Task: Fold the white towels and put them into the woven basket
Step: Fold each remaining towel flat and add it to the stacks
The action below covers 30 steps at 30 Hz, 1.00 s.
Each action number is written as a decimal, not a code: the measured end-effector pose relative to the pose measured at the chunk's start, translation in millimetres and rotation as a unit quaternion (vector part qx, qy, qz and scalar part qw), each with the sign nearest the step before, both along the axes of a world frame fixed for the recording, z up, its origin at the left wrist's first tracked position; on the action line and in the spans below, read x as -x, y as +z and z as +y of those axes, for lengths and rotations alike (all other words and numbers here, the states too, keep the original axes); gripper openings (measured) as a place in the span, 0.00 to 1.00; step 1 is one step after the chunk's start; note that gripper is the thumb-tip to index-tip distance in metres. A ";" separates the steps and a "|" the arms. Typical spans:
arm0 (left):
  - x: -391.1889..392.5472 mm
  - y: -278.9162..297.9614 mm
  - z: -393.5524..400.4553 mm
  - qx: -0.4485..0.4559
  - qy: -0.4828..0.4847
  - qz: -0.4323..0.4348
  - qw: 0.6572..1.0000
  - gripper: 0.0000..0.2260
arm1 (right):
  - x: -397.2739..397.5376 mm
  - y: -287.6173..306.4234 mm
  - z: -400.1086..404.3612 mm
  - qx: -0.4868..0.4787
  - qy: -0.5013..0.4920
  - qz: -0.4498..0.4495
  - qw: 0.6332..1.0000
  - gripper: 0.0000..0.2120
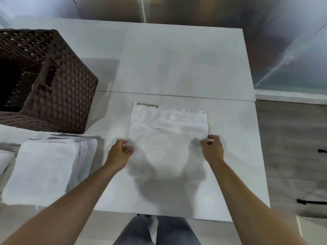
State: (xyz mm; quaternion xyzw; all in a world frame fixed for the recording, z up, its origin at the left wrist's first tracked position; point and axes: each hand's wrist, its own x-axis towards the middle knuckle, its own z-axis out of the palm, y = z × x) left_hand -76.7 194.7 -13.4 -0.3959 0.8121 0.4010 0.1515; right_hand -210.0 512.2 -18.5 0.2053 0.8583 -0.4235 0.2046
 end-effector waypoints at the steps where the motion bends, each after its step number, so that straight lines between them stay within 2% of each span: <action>1: -14.8 -3.0 3.8 -0.005 0.001 -0.006 1.000 0.20 | -14.9 1.0 1.8 -0.011 0.002 -0.006 1.000 0.10; 5: -62.9 -8.3 16.2 -0.020 -0.003 -0.019 1.000 0.18 | -76.7 4.2 10.2 -0.026 -0.024 -0.050 0.998 0.12; 9: -90.3 -5.1 19.4 -0.005 -0.007 -0.035 0.999 0.06 | -128.9 2.1 18.6 -0.062 -0.030 -0.087 0.994 0.04; 15: -133.3 -0.3 9.8 -0.034 0.000 -0.057 0.998 0.14 | -188.7 13.7 25.2 -0.051 -0.083 -0.094 0.991 0.13; 18: -154.2 3.4 12.2 -0.102 0.063 -0.029 0.992 0.10 | -215.5 8.9 27.0 -0.004 -0.126 -0.109 0.986 0.12; 22: -180.3 9.7 19.1 -0.141 0.098 -0.026 0.985 0.06 | -252.9 12.1 25.1 0.080 -0.198 -0.093 0.972 0.09; 26: -203.2 17.0 21.5 -0.194 0.157 -0.016 0.968 0.09 | -285.0 17.4 24.0 0.122 -0.269 -0.075 0.952 0.11; 30: -214.3 28.0 24.3 -0.227 0.217 0.024 0.949 0.13 | -297.0 30.6 26.4 0.195 -0.318 -0.070 0.925 0.19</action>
